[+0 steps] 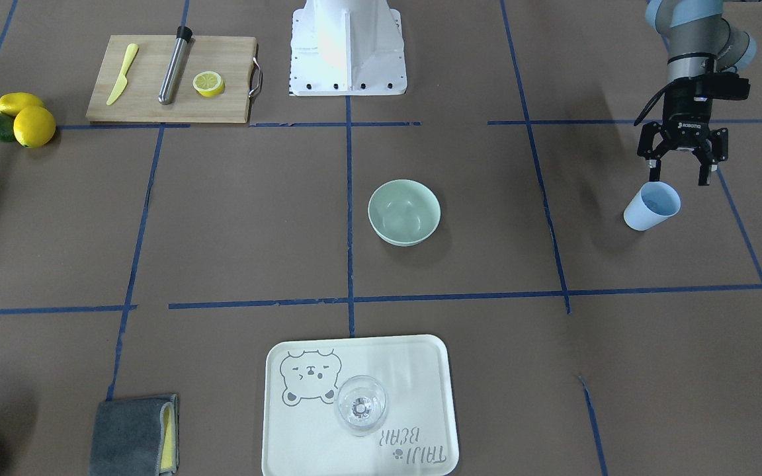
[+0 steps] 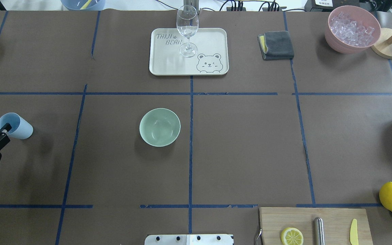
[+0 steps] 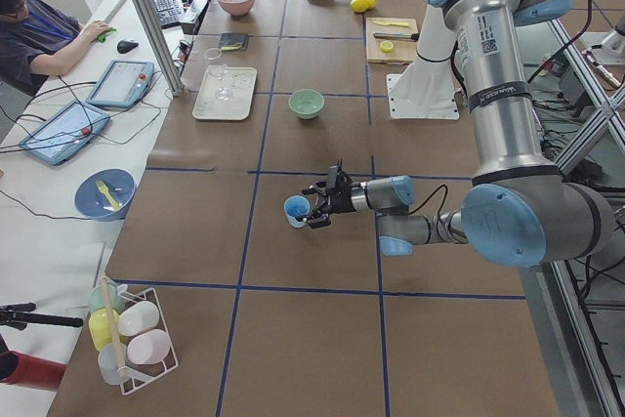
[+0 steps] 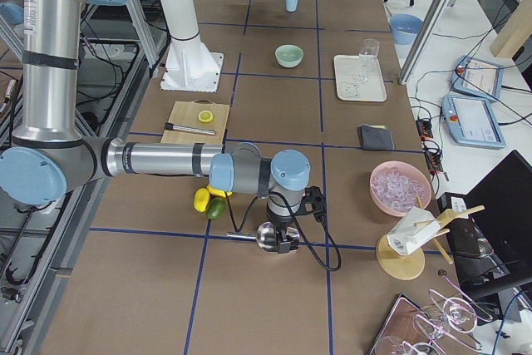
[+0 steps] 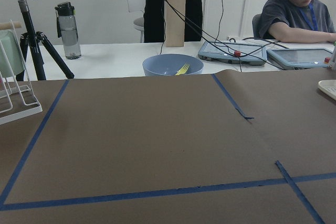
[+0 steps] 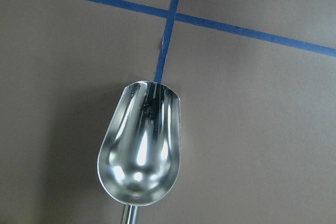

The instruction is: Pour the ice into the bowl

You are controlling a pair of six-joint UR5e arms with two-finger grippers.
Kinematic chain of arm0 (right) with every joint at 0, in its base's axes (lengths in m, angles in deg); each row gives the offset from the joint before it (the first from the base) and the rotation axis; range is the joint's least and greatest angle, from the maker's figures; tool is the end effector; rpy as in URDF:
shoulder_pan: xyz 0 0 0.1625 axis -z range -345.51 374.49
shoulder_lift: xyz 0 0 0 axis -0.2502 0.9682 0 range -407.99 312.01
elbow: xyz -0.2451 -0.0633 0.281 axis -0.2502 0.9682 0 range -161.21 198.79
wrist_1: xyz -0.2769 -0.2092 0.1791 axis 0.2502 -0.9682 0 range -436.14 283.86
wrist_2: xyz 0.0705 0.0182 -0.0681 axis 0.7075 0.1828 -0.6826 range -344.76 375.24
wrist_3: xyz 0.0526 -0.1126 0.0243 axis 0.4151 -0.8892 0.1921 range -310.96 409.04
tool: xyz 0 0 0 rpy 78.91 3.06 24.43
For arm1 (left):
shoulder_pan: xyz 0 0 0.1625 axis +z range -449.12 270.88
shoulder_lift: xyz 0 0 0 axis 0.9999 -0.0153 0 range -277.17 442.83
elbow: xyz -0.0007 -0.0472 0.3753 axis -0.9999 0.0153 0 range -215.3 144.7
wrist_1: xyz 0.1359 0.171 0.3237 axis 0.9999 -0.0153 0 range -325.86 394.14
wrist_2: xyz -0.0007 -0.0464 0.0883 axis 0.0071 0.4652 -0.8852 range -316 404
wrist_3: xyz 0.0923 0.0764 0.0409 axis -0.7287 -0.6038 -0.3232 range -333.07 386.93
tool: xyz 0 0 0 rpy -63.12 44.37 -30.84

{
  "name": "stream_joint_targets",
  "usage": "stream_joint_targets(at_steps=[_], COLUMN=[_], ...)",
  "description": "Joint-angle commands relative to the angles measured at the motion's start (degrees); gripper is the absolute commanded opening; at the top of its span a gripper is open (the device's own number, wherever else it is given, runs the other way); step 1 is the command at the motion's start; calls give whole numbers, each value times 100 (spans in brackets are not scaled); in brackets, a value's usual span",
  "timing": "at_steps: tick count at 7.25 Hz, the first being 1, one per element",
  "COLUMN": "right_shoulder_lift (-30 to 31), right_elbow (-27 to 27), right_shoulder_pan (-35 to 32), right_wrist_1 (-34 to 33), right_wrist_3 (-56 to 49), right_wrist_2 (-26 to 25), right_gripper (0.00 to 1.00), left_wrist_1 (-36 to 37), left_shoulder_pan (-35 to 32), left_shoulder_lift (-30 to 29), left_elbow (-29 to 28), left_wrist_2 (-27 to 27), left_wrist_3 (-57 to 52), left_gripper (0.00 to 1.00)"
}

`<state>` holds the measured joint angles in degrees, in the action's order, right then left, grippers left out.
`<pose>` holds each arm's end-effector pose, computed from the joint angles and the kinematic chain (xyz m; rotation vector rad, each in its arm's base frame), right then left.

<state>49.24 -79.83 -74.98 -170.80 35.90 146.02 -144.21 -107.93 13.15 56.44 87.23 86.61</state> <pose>0.0467 -0.4140 0.6303 0.0241 -0.7145 -0.2081 0.2420 -0.3206 0.5706 1.1148 0.7416 -0.3259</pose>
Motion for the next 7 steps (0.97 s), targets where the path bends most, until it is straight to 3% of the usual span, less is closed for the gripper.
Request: stream_joint_targets(at_steps=[1,5,7], right_shoulder_lift=[15,24,15], right_elbow=[1,27,27], right_shoulder_pan=[-9,-9,-9], right_wrist_1=[0,0,0], right_wrist_3=[-5,4,4], right_wrist_2=[0,0,0], right_gripper=[100,100,100], left_wrist_1=[20,11,-7], left_shoulder_pan=[280,352,352], left_shoulder_lift=[-194,-861,-951], left_elbow=[-190,-990,-1114], left_wrist_2=[-323,-570,-562], left_wrist_3=[35,62,53], left_gripper=[100,100,100])
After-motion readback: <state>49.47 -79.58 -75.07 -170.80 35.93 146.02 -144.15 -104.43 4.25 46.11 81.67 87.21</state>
